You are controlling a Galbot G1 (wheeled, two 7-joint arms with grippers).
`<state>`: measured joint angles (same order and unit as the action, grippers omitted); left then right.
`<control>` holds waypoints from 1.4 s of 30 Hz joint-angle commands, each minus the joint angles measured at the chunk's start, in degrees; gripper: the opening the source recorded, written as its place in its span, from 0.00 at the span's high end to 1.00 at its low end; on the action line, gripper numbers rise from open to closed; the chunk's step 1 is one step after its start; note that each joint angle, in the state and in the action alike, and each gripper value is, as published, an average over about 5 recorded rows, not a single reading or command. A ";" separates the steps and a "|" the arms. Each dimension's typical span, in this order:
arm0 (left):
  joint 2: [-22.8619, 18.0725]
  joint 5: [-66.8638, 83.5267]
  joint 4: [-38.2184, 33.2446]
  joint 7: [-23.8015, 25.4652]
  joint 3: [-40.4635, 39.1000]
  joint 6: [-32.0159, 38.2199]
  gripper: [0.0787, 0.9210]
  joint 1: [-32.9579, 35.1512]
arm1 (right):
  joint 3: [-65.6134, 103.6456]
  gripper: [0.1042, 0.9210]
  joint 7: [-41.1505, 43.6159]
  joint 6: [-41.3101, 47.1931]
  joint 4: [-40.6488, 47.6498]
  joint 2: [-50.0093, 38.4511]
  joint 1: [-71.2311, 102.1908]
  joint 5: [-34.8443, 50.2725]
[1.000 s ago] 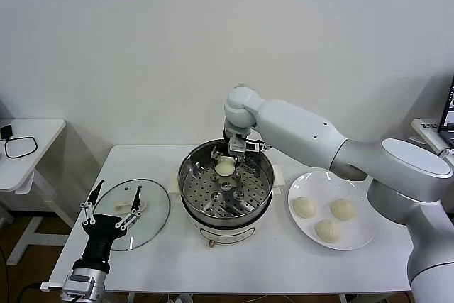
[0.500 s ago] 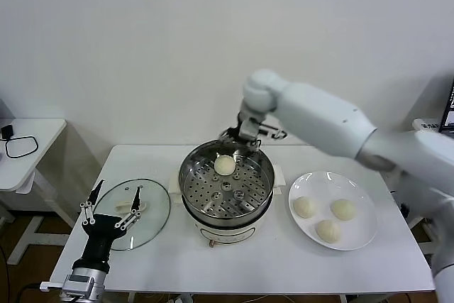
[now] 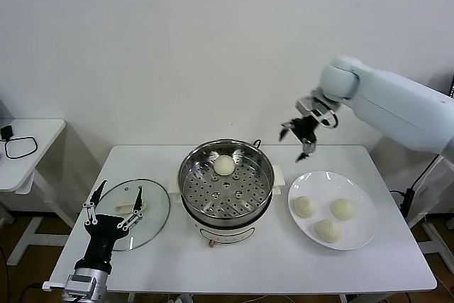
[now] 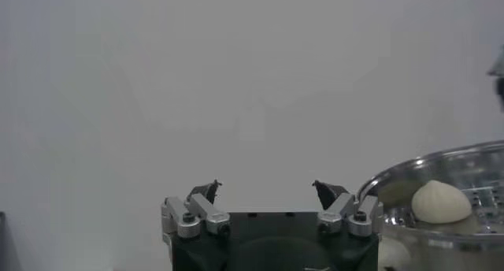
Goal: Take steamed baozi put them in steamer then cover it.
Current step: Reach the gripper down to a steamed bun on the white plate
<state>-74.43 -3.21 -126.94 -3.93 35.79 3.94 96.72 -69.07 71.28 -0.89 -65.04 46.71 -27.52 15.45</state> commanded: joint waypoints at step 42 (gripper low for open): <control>-0.48 -0.15 1.80 0.00 0.43 0.60 0.12 0.23 | 3.22 0.23 -9.78 6.15 4.25 0.98 18.05 -3.08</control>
<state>-74.91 -3.40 -125.19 -3.90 36.21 4.51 96.93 -66.10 62.03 5.21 -61.02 47.44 -10.13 12.87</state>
